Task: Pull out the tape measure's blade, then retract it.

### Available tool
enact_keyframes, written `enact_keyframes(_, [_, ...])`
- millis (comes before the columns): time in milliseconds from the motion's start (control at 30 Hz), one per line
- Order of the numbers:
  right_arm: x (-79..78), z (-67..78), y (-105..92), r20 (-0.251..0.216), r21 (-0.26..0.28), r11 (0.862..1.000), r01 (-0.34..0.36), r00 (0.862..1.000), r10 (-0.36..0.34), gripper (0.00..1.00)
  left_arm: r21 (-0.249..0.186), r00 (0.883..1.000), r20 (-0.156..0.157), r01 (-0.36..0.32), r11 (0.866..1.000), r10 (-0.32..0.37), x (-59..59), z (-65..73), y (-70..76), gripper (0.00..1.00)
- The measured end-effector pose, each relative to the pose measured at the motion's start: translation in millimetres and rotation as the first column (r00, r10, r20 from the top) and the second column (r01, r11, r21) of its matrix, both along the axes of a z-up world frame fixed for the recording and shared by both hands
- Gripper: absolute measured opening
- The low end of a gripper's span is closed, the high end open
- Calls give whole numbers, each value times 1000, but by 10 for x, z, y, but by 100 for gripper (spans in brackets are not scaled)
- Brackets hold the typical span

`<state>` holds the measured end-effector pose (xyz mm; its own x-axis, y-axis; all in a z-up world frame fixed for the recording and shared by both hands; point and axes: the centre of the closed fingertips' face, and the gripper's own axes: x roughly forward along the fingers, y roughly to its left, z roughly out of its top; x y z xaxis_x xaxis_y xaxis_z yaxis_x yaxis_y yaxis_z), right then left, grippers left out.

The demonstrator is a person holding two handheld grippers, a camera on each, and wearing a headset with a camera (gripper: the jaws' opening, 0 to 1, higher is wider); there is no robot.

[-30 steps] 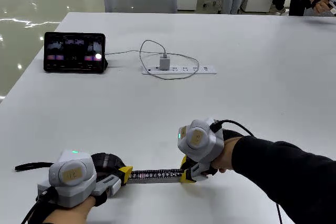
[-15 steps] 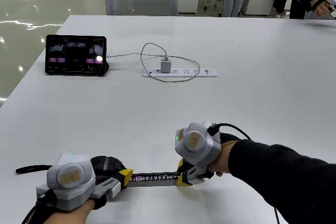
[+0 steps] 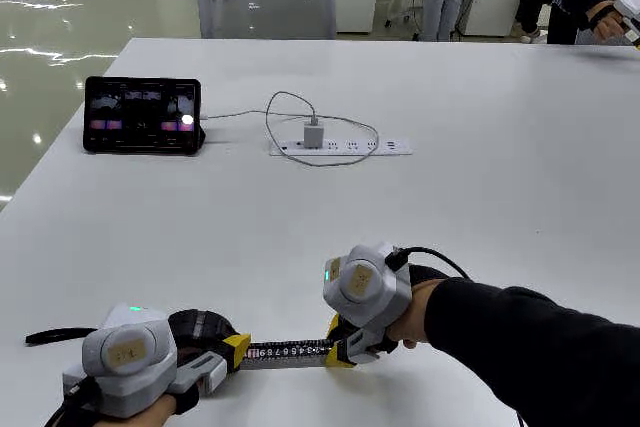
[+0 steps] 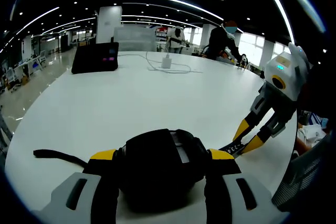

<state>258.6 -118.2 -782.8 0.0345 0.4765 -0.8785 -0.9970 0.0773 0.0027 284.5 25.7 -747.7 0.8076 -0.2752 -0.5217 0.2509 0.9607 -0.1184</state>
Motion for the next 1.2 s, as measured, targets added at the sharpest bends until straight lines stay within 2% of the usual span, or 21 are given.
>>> enact_keyframes(400, [-7,-1,84,11,17,1000,-10,1000,10,11,3,1000,0,4,1000,-4,2,0,-1,62])
enact_keyframes(533, [-23,-1,171,7,43,999,-7,1000,7,11,5,1000,-1,5,1000,-5,1,-1,-3,62])
enact_keyframes(800, [-18,-4,239,22,46,999,-22,1000,21,11,2,1000,-2,4,1000,-4,6,-2,-1,62])
enact_keyframes(1200, [-20,3,341,16,70,997,-23,1000,22,11,-3,1000,-5,0,1000,0,5,3,4,62])
